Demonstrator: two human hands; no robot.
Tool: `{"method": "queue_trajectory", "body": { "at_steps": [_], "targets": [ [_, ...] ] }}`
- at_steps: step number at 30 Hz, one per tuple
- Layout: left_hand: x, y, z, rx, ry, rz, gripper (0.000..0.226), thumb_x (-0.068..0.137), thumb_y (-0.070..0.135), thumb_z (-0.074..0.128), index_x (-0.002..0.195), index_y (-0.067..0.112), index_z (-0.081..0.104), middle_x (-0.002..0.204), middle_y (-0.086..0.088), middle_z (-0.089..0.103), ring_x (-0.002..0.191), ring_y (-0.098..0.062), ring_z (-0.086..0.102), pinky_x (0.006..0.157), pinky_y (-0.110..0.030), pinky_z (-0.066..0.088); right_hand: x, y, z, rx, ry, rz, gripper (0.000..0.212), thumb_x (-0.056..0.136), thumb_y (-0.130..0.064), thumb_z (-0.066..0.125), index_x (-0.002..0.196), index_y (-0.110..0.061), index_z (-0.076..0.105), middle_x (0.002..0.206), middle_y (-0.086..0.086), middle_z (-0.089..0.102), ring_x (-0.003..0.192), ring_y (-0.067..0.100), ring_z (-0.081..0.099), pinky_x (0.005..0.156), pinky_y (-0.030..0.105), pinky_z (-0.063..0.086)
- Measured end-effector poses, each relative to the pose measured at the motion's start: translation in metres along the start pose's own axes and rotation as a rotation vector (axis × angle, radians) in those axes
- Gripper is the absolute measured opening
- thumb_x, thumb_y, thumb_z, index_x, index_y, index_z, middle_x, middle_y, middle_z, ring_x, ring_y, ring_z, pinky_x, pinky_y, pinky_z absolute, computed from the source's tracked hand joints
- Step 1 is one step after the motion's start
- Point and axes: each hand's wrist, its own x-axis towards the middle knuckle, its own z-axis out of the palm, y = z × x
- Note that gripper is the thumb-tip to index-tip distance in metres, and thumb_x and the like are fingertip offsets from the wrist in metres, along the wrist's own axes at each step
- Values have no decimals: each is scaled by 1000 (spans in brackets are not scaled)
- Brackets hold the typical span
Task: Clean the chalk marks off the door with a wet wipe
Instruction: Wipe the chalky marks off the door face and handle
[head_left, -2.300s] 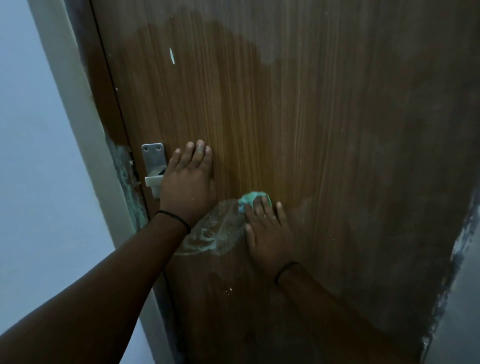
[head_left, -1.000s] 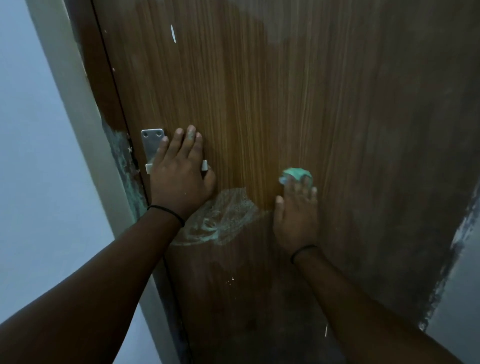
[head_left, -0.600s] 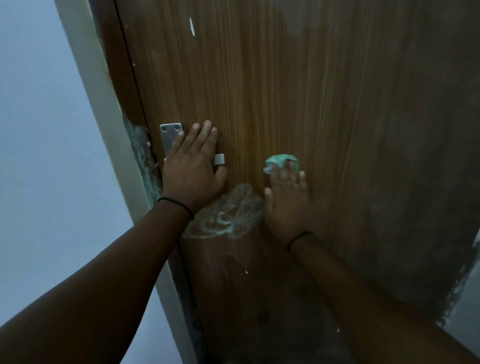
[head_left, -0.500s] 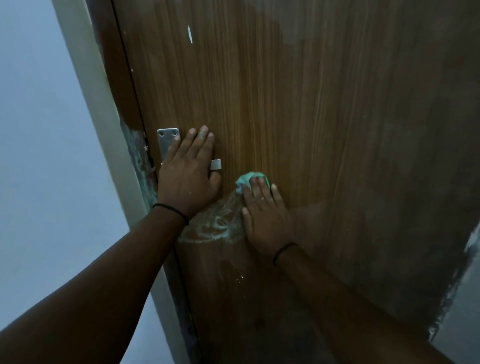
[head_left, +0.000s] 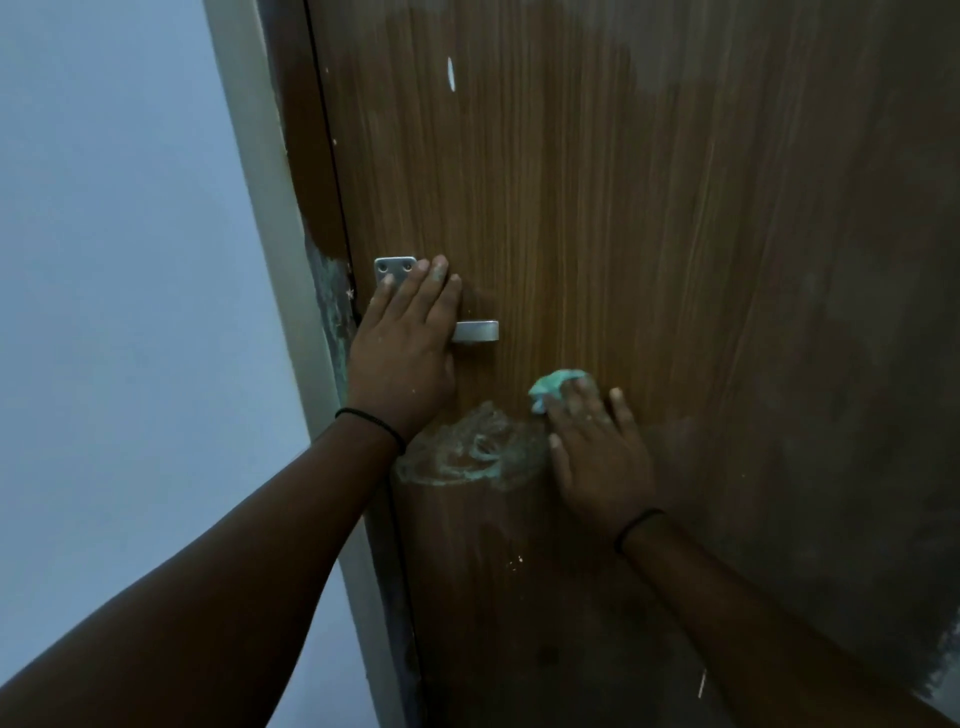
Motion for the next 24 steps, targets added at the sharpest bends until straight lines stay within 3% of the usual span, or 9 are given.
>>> {"method": "queue_trajectory", "body": {
  "at_steps": [3,7,10,14,17,20,22,24],
  "targets": [
    [2,7,4,-10,23,-26,62,91,25,50,149,8,35,158,-12,31,149,-26,23,122,-48,15,27,-15,-6,25,64,120,53,99,-35,31,148,-13,32,155,11,31,149,22,14,120,46,10],
    [-5,1,7,-34,105,-50,64,91,24,46,151,8,29,160,-14,24,150,-28,16,123,-48,11,10,-38,3,10,-77,-77,53,100,-36,31,148,-16,31,157,6,28,149,18,10,120,44,8],
    [-33,-11,15,-43,163,-138,68,93,20,49,154,8,21,163,-14,15,151,-29,9,123,-46,11,-8,-5,0,-17,-93,-34,52,100,-37,28,149,-20,29,158,4,28,149,16,8,121,44,5],
    [-63,-15,29,-175,198,-252,81,87,30,70,151,11,23,151,-20,35,138,-36,35,113,-51,34,27,-2,-16,42,68,203,52,101,-34,28,149,-13,28,156,11,30,149,23,14,121,46,8],
    [-54,-12,29,-242,229,-444,90,77,38,77,148,18,25,129,-16,49,115,-32,48,94,-45,45,40,-39,-12,83,25,53,53,100,-35,29,149,-15,27,157,8,27,149,21,11,121,45,7],
    [-43,-14,26,-410,193,-676,68,75,38,78,129,23,40,112,-7,59,97,-27,61,77,-37,51,13,-40,3,19,-107,-129,53,100,-37,30,150,-18,28,158,4,27,149,17,8,121,43,8],
    [-41,-15,29,-374,44,-682,37,83,41,70,107,22,49,94,-4,66,81,-28,67,65,-34,53,-5,-21,7,-3,-132,-144,52,100,-38,29,149,-20,30,158,2,28,149,14,8,121,45,8],
    [-40,-17,31,-318,-52,-688,28,86,48,64,86,21,56,75,-1,62,65,-23,61,54,-28,43,-6,-9,4,-9,-105,-91,52,100,-38,27,148,-21,32,157,2,31,149,14,9,121,45,8]
  ]
}}
